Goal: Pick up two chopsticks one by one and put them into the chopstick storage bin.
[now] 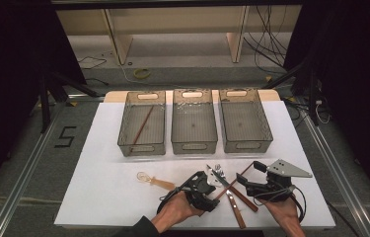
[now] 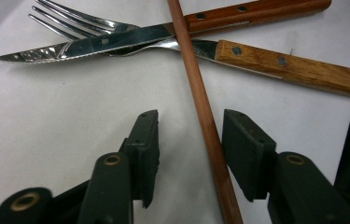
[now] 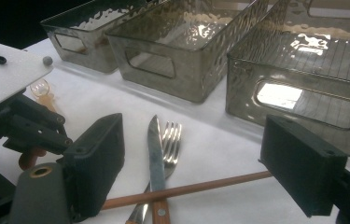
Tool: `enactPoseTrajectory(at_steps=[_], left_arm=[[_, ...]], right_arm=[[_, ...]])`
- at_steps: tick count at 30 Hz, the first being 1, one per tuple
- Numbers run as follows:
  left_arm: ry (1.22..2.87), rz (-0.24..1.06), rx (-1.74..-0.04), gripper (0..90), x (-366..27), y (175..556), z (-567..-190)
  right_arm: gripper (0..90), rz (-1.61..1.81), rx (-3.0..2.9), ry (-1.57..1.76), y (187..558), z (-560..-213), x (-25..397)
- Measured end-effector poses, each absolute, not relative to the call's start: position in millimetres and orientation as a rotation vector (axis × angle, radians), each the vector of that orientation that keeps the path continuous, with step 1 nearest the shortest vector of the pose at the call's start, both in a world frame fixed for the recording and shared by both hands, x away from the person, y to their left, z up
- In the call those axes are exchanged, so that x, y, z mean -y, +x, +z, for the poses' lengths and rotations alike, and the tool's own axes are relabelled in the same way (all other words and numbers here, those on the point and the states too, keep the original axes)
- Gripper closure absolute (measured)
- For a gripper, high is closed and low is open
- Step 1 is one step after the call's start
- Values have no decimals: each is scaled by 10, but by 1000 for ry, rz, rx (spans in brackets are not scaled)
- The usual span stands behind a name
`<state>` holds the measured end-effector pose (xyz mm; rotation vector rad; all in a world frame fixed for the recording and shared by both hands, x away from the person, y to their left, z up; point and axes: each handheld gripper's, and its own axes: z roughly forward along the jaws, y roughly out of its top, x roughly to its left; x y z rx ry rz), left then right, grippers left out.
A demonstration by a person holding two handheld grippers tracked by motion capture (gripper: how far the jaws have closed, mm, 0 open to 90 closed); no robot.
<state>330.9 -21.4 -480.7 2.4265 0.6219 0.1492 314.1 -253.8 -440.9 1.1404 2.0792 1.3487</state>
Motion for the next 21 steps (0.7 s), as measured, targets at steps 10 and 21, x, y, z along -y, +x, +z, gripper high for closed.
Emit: enactPoseTrajectory(at_steps=[10, 21], left_arm=[[2440, 174, -606, 733, 199, 3304, -4807], [2421, 169, -615, 827, 168, 3321, -4816]], right_arm=[[227, 1350, -2078, 1141, 3141, -4407, 2541], [227, 1352, -2075, 1138, 3140, -4405, 2543]])
